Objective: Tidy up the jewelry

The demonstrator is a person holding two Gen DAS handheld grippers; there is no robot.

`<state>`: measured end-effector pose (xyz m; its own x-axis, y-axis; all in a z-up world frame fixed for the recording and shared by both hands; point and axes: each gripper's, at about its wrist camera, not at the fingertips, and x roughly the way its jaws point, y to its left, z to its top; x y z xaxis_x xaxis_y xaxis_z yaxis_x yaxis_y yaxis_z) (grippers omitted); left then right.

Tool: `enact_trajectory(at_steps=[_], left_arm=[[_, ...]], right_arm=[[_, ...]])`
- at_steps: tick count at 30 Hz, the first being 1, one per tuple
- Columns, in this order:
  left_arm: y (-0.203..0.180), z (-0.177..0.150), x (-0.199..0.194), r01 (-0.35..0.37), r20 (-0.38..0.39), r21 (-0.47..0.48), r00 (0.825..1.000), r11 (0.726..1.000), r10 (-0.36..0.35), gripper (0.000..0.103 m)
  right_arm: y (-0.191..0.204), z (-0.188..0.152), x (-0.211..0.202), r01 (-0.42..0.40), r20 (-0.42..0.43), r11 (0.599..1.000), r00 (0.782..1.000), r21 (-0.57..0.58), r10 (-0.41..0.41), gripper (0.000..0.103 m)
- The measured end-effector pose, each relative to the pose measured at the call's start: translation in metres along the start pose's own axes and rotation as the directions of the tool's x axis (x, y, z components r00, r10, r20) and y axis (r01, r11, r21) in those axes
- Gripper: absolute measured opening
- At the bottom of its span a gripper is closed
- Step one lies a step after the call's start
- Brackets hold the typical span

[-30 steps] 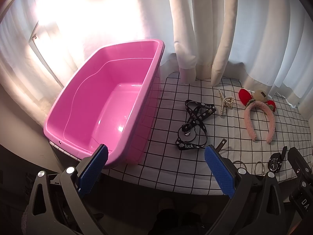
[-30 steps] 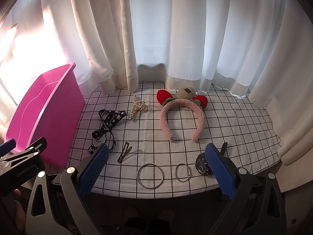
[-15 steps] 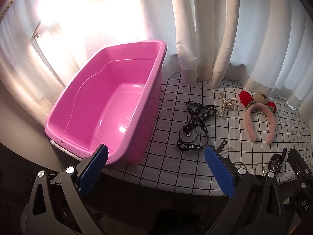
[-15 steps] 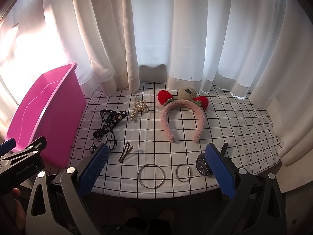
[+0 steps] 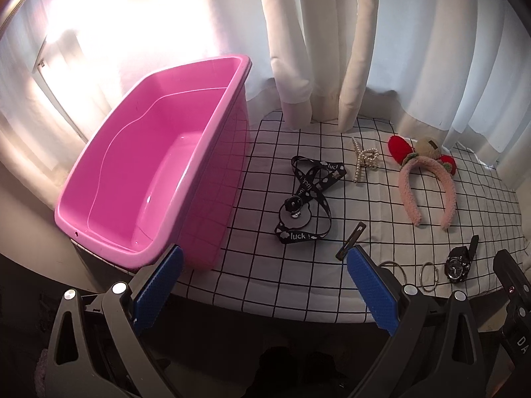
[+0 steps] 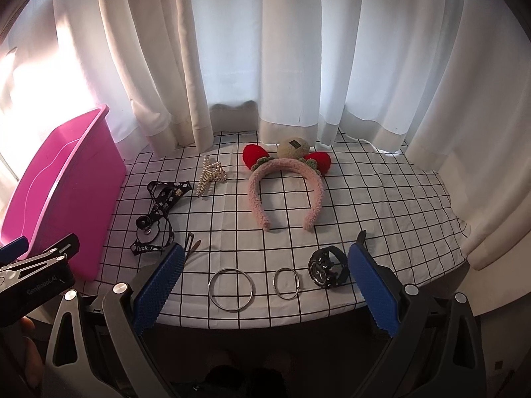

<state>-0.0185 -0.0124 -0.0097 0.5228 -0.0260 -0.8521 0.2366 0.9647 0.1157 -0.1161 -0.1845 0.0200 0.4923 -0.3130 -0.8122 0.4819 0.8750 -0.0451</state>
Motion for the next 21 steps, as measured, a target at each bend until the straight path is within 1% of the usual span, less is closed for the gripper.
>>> enact_trajectory(at_steps=[3, 7, 14, 19, 21], left_arm=[[-0.016, -0.004, 0.009, 0.021, -0.023, 0.02, 1.0, 1.0, -0.021, 0.097], [-0.038, -0.013, 0.021, 0.052, -0.057, 0.044, 0.997, 0.998, -0.049, 0.097], [-0.079, -0.031, 0.046, 0.102, -0.107, 0.077, 0.99, 0.992, -0.094, 0.097], [-0.101, -0.045, 0.065, 0.117, -0.135, 0.091, 0.985, 0.989, -0.105, 0.097], [-0.108, -0.051, 0.073, 0.123, -0.149, 0.09, 0.983, 0.988, -0.108, 0.097]], right_arm=[[-0.018, -0.005, 0.004, 0.025, -0.007, 1.0, 1.0, 0.014, -0.024, 0.094], [-0.044, -0.014, 0.014, 0.063, -0.037, 0.998, 0.997, 0.03, -0.062, 0.094], [-0.086, -0.033, 0.043, 0.092, -0.106, 0.995, 0.991, 0.049, -0.086, 0.094], [-0.112, -0.045, 0.072, 0.088, -0.147, 0.995, 0.986, 0.036, -0.082, 0.094], [-0.119, -0.05, 0.086, 0.07, -0.163, 0.997, 0.984, 0.028, -0.064, 0.094]])
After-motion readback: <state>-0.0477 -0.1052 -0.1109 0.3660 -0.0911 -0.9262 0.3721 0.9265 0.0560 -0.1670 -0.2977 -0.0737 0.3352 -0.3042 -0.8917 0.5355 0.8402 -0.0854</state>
